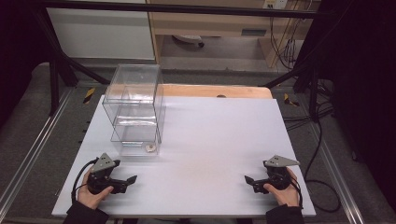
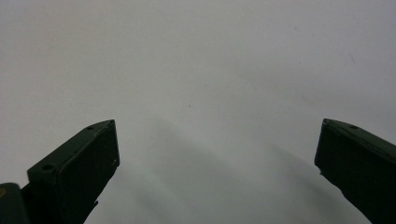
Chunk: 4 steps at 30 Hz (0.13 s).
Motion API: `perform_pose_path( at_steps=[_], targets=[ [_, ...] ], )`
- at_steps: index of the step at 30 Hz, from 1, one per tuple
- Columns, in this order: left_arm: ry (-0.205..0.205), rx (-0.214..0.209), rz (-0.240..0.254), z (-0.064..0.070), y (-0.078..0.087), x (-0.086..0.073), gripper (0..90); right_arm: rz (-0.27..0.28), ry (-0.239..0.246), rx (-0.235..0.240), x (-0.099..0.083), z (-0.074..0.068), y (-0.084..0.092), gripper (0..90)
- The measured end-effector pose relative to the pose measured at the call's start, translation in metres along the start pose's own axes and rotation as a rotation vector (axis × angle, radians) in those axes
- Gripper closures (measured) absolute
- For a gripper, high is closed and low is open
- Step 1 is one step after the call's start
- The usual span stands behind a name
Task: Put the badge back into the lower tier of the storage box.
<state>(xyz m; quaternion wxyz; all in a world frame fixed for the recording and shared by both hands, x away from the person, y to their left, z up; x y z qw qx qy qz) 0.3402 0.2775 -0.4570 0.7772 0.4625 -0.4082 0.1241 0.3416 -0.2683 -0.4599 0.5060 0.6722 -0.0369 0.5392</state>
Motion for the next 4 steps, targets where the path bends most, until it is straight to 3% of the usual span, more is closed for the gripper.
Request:
perform_pose_path(
  at_steps=[4],
  targets=[
    [-0.007, 0.003, -0.002, 0.0009, -0.0001, 0.0004, 5.2, 0.004, 0.005, -0.002, -0.0044, 0.0016, 0.0034, 0.4]
  ],
)
Point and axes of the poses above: each handheld gripper's, and its own axes: y roughly backward along the jaws, x roughly out of its top, z roughly to its right, the point moved 1 cm from there along -y, roughly forward along the jaws, and after that the axes turned 13 degrees about y, right-handed, at the moved point
